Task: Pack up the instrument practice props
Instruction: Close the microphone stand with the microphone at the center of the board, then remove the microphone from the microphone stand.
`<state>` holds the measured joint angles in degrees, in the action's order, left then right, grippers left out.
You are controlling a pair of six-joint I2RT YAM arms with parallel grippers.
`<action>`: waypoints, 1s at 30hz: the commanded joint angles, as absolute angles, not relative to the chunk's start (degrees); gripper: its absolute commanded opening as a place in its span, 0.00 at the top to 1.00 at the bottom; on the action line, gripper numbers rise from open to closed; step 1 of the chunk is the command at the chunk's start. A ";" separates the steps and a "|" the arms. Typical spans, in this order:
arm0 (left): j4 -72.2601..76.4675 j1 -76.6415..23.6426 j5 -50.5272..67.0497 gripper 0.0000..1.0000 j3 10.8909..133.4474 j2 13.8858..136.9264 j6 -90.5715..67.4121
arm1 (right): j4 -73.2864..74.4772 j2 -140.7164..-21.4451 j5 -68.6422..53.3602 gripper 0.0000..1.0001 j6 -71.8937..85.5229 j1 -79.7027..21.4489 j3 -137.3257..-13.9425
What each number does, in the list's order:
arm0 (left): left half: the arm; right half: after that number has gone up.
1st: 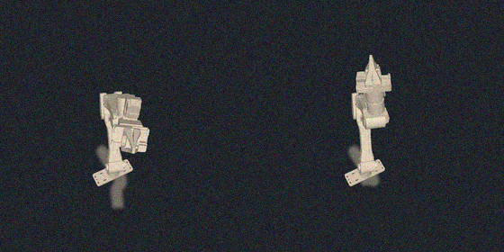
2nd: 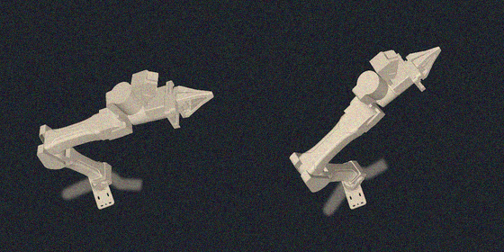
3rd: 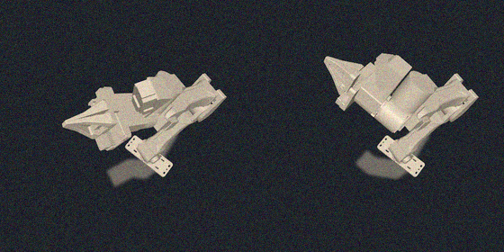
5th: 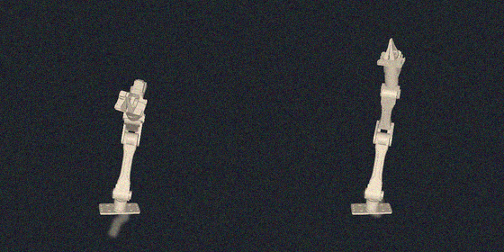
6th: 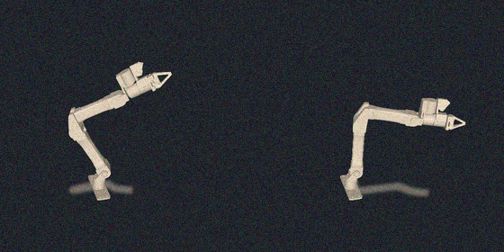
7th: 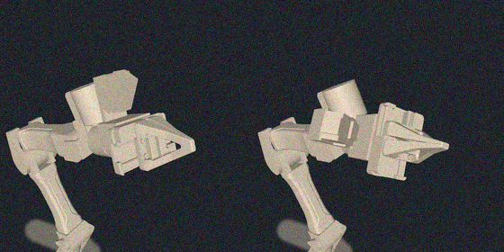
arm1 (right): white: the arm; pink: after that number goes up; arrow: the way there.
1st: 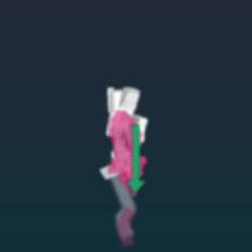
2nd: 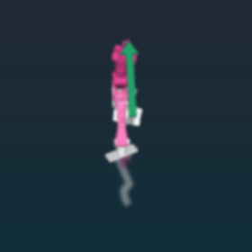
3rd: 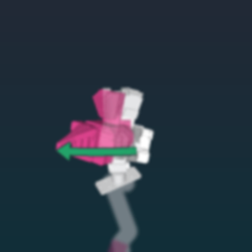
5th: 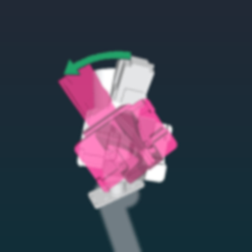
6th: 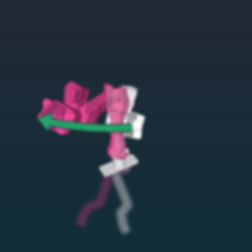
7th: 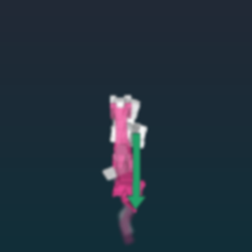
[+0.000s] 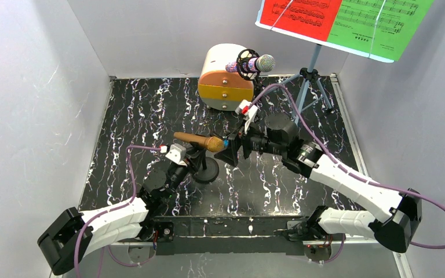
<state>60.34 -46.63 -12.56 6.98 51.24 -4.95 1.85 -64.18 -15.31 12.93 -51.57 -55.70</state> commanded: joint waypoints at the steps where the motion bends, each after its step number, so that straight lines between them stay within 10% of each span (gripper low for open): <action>1: 56.16 -46.74 -22.32 1.00 5.51 52.77 0.48 | 14.15 -66.71 -17.22 0.01 14.75 -51.85 -63.68; 17: 56.34 -46.76 -21.04 1.00 5.80 55.33 1.60 | 26.98 -85.57 -18.21 0.08 14.35 -51.82 -86.54; 30: 53.77 -46.75 -33.60 1.00 5.61 54.85 -3.67 | 35.29 -84.66 -17.91 0.67 10.57 -51.77 -85.52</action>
